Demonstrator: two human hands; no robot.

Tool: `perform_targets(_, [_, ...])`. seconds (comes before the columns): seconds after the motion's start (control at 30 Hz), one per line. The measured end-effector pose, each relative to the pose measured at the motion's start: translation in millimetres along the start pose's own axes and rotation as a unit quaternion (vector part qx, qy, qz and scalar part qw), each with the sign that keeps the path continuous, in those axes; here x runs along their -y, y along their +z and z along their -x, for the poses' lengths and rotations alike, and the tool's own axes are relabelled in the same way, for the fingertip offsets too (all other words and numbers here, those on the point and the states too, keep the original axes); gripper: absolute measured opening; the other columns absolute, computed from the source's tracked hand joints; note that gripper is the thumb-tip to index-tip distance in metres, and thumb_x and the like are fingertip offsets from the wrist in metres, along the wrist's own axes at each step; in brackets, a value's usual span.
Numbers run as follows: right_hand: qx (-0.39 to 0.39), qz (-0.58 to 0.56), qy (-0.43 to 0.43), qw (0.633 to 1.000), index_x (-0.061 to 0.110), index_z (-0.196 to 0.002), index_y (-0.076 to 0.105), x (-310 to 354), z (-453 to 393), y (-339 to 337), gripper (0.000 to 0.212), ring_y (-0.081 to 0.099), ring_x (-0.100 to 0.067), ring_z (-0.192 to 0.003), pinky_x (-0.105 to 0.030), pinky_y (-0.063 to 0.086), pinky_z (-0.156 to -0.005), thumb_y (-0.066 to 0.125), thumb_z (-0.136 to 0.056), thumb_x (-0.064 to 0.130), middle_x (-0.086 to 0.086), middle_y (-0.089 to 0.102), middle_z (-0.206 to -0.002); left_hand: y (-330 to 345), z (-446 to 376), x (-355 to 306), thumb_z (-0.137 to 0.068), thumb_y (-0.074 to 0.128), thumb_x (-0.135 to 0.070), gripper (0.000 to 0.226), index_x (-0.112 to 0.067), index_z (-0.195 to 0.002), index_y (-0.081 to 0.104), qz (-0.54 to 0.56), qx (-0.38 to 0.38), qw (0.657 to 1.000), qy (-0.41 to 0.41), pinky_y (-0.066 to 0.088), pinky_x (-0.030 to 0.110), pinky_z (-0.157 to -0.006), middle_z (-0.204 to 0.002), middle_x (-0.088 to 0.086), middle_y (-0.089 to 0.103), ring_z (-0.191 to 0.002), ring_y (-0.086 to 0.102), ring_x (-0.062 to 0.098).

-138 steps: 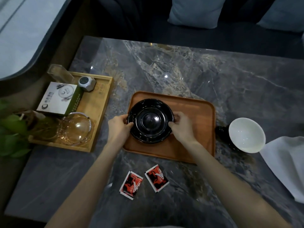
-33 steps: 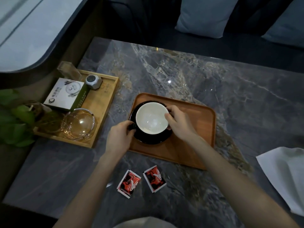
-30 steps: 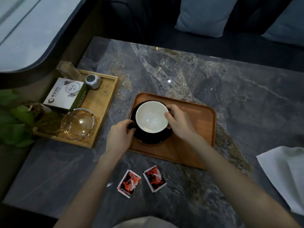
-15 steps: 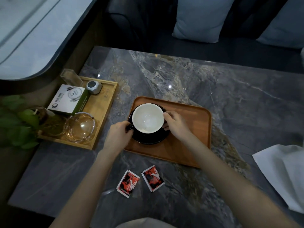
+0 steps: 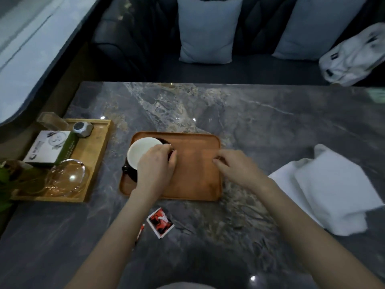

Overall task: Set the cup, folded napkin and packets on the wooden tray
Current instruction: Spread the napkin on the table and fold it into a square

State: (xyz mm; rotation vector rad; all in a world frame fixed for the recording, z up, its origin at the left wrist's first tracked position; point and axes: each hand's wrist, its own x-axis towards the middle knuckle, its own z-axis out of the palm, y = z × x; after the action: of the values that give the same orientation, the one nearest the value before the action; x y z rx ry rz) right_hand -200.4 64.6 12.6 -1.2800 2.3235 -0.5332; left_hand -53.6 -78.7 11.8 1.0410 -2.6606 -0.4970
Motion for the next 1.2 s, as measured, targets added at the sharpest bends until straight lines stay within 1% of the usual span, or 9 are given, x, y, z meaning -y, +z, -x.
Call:
perform_targets(0.17, [-0.074, 0.034, 0.02, 0.996, 0.009, -0.094, 0.062, -51, 48, -42, 0.02, 0.061, -0.028, -0.087, -0.036, 0.042, -0.069, 0.047, -0.093, 0.022, -0.01, 0.069, -0.094, 26, 9, -70, -0.084, 0.038, -0.033, 0.038, -0.005, -0.077, 0.063, -0.013, 0.011, 0.992, 0.126, 0.051, 0.038, -0.052, -0.072, 0.015, 0.064, -0.065, 0.062, 0.033])
perform_targets(0.4, [-0.142, 0.069, 0.086, 0.984, 0.009, -0.091, 0.061, -137, 118, -80, 0.022, 0.059, -0.025, -0.082, -0.037, 0.045, -0.067, 0.043, -0.095, 0.022, -0.006, 0.066, -0.088, 82, 33, -163, -0.084, 0.04, -0.027, 0.033, -0.006, -0.085, 0.065, 0.001, 0.076, 0.976, 0.204, 0.052, 0.037, -0.057, -0.08, 0.012, 0.065, -0.073, 0.062, 0.032])
perform_targets(0.57, [-0.155, 0.087, 0.125, 0.976, 0.012, -0.118, 0.057, -193, 159, -75, 0.031, 0.051, -0.025, -0.111, -0.036, 0.043, -0.087, 0.051, -0.09, 0.024, -0.006, 0.06, -0.117, 133, 60, -216, -0.087, 0.037, -0.036, 0.044, -0.005, -0.107, 0.062, 0.016, 0.136, 0.968, 0.212, 0.049, 0.036, -0.078, -0.103, 0.012, 0.066, -0.093, 0.063, 0.032])
perform_targets(0.7, [-0.07, 0.119, 0.121, 0.983, 0.01, -0.134, 0.044, -230, 176, -60, 0.074, 0.037, -0.031, -0.133, -0.042, 0.028, -0.109, 0.046, -0.073, 0.051, -0.013, 0.045, -0.141, 168, 78, -242, -0.095, 0.035, -0.041, 0.059, -0.012, -0.145, 0.021, -0.04, 0.213, 0.957, 0.195, 0.022, 0.034, -0.112, -0.153, 0.007, 0.024, -0.14, 0.024, 0.022])
perform_targets(0.87, [0.023, 0.147, 0.107, 0.983, 0.02, -0.148, 0.009, -252, 181, -41, 0.089, 0.002, -0.018, -0.146, -0.038, 0.0, -0.117, 0.059, -0.079, 0.046, -0.001, 0.005, -0.158, 200, 97, -242, -0.095, 0.028, -0.045, 0.066, -0.015, -0.147, 0.001, -0.099, 0.281, 0.936, 0.189, 0.004, 0.034, -0.117, -0.158, 0.004, 0.0, -0.145, 0.001, 0.017])
perform_targets(0.97, [0.013, 0.149, 0.097, 0.984, 0.022, -0.146, 0.02, -259, 179, -35, 0.067, 0.011, -0.015, -0.145, -0.036, 0.001, -0.117, 0.053, -0.089, 0.033, 0.001, 0.016, -0.157, 212, 105, -237, -0.093, 0.02, -0.049, 0.065, -0.018, -0.148, 0.002, -0.123, 0.28, 0.934, 0.183, 0.004, 0.036, -0.117, -0.158, 0.002, -0.002, -0.145, 0.0, 0.015])
perform_targets(1.07, [-0.032, 0.116, 0.07, 0.99, 0.02, -0.133, 0.048, -265, 176, -32, 0.041, 0.035, -0.019, -0.136, -0.037, 0.016, -0.113, 0.049, -0.093, 0.026, -0.002, 0.045, -0.144, 218, 104, -235, -0.094, 0.026, -0.045, 0.062, -0.02, -0.147, 0.008, -0.124, 0.275, 0.937, 0.174, 0.008, 0.039, -0.116, -0.157, 0.0, 0.002, -0.145, 0.004, 0.015])
perform_targets(1.13, [-0.083, 0.077, 0.044, 0.993, 0.016, -0.111, 0.067, -266, 173, -32, 0.027, 0.057, -0.025, -0.115, -0.038, 0.034, -0.101, 0.053, -0.089, 0.023, -0.005, 0.066, -0.119, 218, 103, -234, -0.09, 0.035, -0.041, 0.054, -0.019, -0.14, 0.036, -0.104, 0.237, 0.95, 0.174, 0.027, 0.04, -0.11, -0.151, 0.0, 0.03, -0.138, 0.031, 0.017])
perform_targets(1.2, [-0.122, 0.022, 0.044, 0.991, 0.015, -0.094, 0.073, -265, 170, -36, 0.02, 0.067, -0.024, -0.091, -0.033, 0.045, -0.083, 0.055, -0.088, 0.02, -0.004, 0.074, -0.095, 220, 107, -231, -0.08, 0.038, -0.04, 0.047, -0.021, -0.112, 0.066, -0.088, 0.207, 0.958, 0.18, 0.043, 0.033, -0.093, -0.125, 0.001, 0.062, -0.111, 0.062, 0.018])
